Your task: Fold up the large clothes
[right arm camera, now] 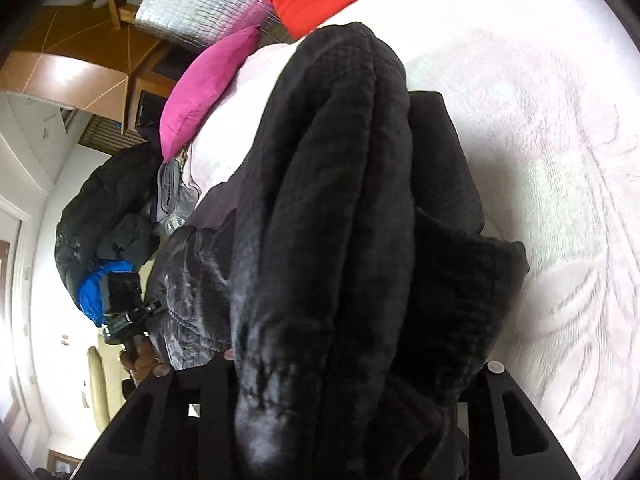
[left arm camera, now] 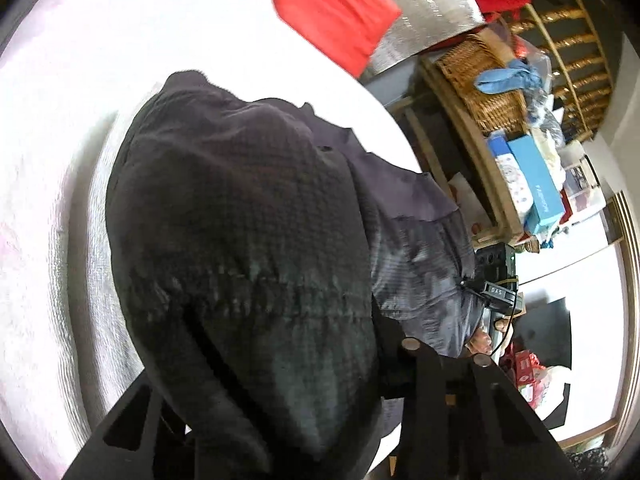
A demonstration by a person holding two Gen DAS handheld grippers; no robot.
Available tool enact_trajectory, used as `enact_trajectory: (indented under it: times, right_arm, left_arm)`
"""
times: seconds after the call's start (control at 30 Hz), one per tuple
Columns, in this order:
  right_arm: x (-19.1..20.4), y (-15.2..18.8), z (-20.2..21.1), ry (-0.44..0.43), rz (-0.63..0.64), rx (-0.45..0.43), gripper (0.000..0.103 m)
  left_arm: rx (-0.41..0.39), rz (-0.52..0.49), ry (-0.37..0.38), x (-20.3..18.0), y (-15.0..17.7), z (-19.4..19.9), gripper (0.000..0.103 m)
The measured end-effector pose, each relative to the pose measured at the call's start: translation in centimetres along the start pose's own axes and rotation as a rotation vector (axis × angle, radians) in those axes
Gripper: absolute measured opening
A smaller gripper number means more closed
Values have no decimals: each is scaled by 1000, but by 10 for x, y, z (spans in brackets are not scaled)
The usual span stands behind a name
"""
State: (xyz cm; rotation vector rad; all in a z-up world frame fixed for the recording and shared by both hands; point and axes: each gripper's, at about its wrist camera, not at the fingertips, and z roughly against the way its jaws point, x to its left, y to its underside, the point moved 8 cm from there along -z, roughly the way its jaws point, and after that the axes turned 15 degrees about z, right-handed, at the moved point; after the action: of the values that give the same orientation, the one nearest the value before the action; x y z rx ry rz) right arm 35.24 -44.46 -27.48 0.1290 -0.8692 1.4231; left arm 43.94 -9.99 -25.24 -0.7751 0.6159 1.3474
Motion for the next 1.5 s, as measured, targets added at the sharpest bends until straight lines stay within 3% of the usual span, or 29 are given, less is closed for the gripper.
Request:
enact_trajectory:
  times: [0.27, 0.4, 0.47, 0.53, 0.6, 0.67, 0.73, 0.9, 1.03, 1.1, 1.23, 1.4, 1.5]
  right_arm:
    - [35, 13, 27, 12, 35, -41, 42]
    - [20, 23, 29, 46, -4, -38, 42]
    - [-3, 23, 16, 71, -69, -23, 44]
    - [-26, 27, 6, 35, -176, -4, 49]
    - [-29, 23, 9, 38, -179, 0, 55]
    - [-26, 17, 16, 91, -141, 9, 63]
    - [-22, 13, 29, 174, -83, 28, 65]
    - [-23, 1, 54, 266, -32, 29, 67]
    - [-36, -9, 68, 298, -25, 27, 68]
    - [-39, -12, 70, 296, -26, 39, 68]
    - [-43, -7, 90, 284, -7, 38, 68]
    - [-45, -16, 121, 207, -50, -105, 75]
    - [-44, -22, 129, 173, -93, -203, 75]
  left_arm:
    - [-20, -23, 23, -35, 23, 15, 36]
    - [-8, 72, -60, -3, 27, 1, 37]
    - [9, 169, -136, 26, 22, -10, 49]
    - [40, 230, -164, 41, 19, -19, 60]
    - [29, 230, -217, 41, 14, -18, 68]
    - [5, 194, -261, 33, 9, -9, 68]
    - [-20, 161, -282, 25, 4, 1, 68]
    - [-20, 185, -242, 27, -15, 3, 69]
    - [18, 196, -265, 42, -20, 1, 70]
    - [43, 190, -315, 55, -15, 9, 77]
    - [90, 192, -334, 62, -1, 11, 79]
    - [94, 91, -337, 64, 24, 46, 79]
    - [54, 100, -232, 58, 26, 70, 79]
